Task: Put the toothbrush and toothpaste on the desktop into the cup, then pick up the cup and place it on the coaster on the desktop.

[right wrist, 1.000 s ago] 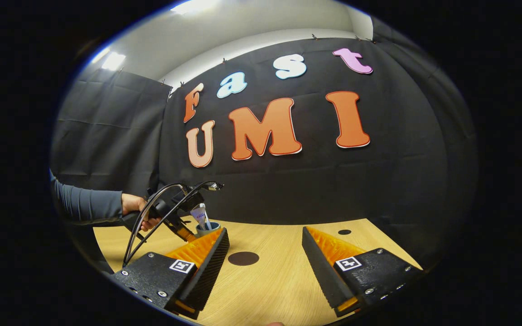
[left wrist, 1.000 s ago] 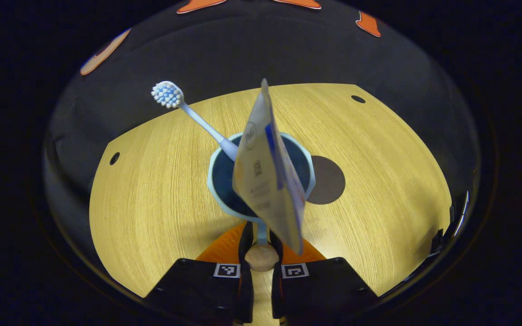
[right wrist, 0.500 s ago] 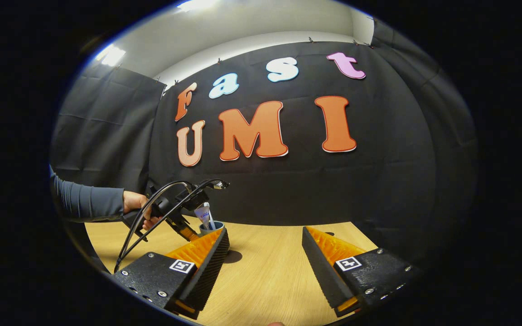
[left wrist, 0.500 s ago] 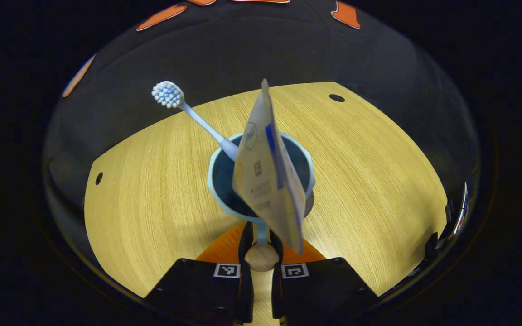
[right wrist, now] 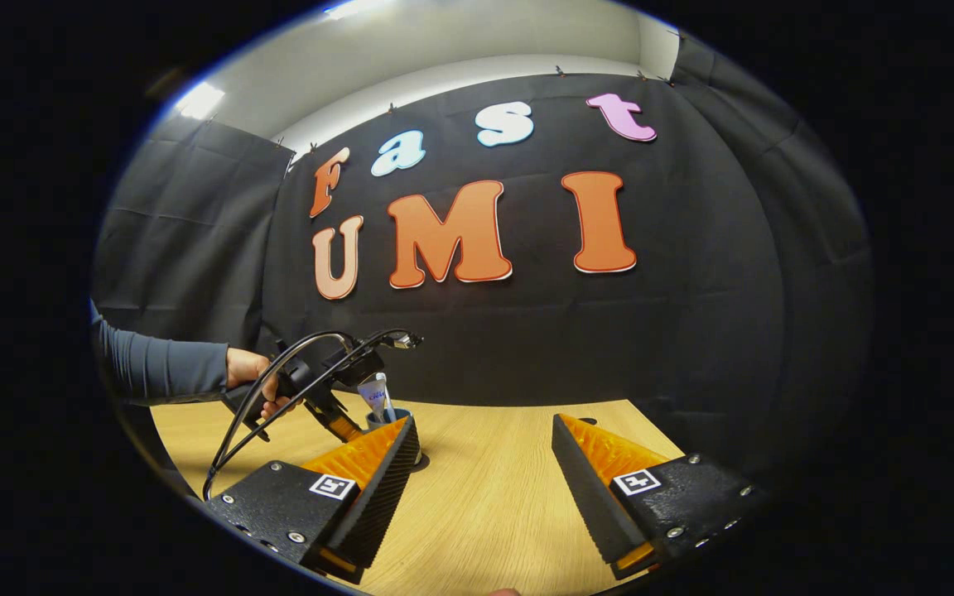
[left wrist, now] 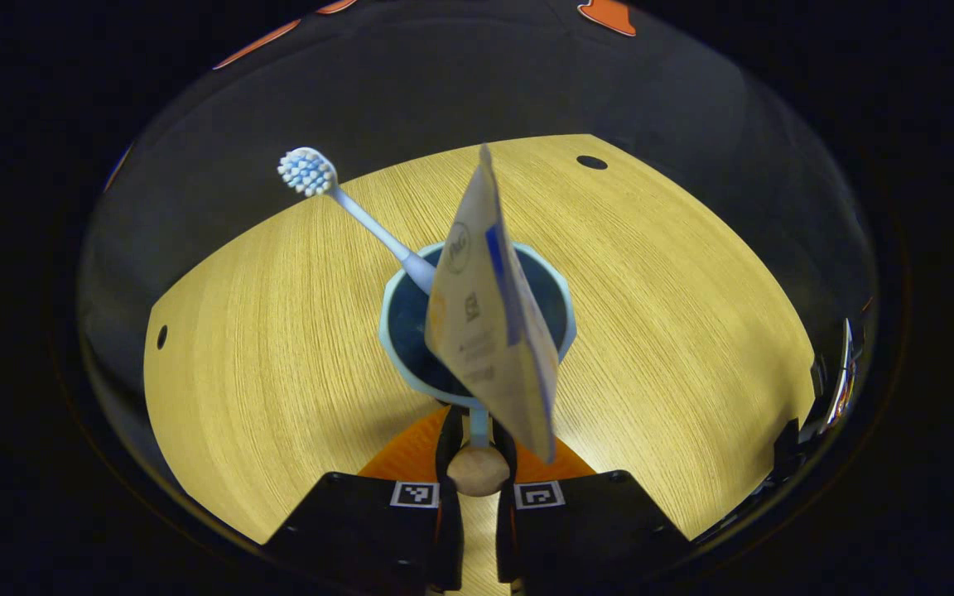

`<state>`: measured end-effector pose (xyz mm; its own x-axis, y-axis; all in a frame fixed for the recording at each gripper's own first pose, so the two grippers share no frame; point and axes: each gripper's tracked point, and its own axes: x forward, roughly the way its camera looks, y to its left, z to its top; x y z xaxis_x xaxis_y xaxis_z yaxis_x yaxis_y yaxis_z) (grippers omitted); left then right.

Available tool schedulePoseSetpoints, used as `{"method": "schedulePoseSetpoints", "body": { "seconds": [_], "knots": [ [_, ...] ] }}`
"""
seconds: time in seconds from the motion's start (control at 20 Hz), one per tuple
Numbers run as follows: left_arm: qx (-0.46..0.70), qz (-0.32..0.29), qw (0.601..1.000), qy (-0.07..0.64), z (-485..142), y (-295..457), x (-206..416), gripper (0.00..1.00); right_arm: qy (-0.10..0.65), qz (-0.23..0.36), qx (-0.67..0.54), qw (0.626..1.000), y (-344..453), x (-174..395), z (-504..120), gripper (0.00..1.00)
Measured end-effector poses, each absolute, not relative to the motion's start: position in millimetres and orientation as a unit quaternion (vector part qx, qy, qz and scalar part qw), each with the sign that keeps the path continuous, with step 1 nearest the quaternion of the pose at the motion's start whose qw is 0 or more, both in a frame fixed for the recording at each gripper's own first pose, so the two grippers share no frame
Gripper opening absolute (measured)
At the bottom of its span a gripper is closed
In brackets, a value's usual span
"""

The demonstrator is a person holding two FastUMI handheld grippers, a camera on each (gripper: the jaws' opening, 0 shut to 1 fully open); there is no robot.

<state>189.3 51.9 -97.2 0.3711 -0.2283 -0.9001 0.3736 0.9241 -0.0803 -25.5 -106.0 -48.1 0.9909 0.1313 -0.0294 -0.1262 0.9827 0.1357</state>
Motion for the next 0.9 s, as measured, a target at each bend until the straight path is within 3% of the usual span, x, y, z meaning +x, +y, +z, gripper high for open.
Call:
{"method": "schedulePoseSetpoints", "body": {
  "seconds": [0.15,0.4,0.6,0.8,0.9],
  "knots": [
    [0.058,-0.183,0.825,0.531,-98.0,51.5,186.3,0.21,0.021,0.065,0.069,0.995,-105.7,-27.2,-48.5,0.97],
    [0.072,-0.174,0.847,0.498,-86.4,58.5,184.6,0.37,0.021,0.069,0.07,0.995,-96.2,-27.8,-44.4,0.97],
    [0.081,-0.153,0.875,0.452,-66.5,78.0,180.7,0.88,0.027,0.066,0.065,0.995,-86.1,-26.0,-40.2,0.97],
    [0.091,-0.081,0.922,0.367,-15.8,126.4,177.9,1.0,0.031,0.058,0.053,0.996,-71.9,-19.8,-37.0,0.97],
    [0.067,-0.059,0.942,0.324,7.1,139.4,166.1,1.0,0.03,0.064,0.051,0.996,-59.8,-19.5,-33.8,0.97]
  ]
}}
